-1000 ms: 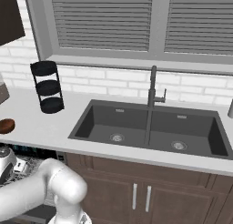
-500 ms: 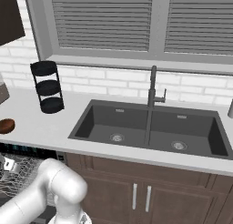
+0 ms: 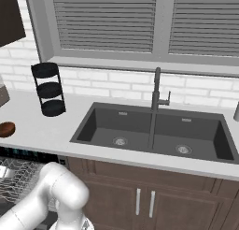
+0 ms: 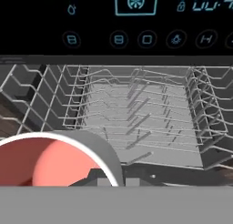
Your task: Pick up the cup and bowl from the counter, place them in the dishwasher, and close the dishwasher door.
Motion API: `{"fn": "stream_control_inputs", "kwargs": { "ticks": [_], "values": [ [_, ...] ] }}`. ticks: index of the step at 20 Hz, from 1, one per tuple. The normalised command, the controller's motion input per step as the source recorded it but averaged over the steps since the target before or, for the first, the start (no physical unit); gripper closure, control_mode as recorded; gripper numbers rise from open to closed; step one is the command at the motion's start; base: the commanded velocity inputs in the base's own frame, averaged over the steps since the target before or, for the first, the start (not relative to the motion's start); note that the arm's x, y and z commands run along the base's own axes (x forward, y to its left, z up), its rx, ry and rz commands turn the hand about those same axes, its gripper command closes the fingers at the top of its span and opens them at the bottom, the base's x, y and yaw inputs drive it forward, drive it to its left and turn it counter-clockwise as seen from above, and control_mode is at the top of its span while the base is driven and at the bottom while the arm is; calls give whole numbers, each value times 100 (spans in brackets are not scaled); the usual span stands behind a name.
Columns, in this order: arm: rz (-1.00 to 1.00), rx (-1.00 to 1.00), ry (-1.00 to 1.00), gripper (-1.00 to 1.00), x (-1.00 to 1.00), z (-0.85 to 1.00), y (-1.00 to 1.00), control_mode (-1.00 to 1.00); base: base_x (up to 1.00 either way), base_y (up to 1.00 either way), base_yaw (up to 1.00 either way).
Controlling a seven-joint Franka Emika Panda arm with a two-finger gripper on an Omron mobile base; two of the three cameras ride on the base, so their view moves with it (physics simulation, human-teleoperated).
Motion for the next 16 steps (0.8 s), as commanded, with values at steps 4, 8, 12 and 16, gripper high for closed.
{"fn": "stream_control_inputs", "kwargs": {
  "ticks": [4,8,12,16],
  "values": [
    [-5,0,0,100,37,-17,25,-100,0,0,0],
    [-1,0,7,100,50,-27,15,-100,0,0,0],
    [0,0,8,100,25,-56,20,-100,0,0,0],
    [0,0,8,100,0,-67,38,-100,0,0,0]
  ]
}}
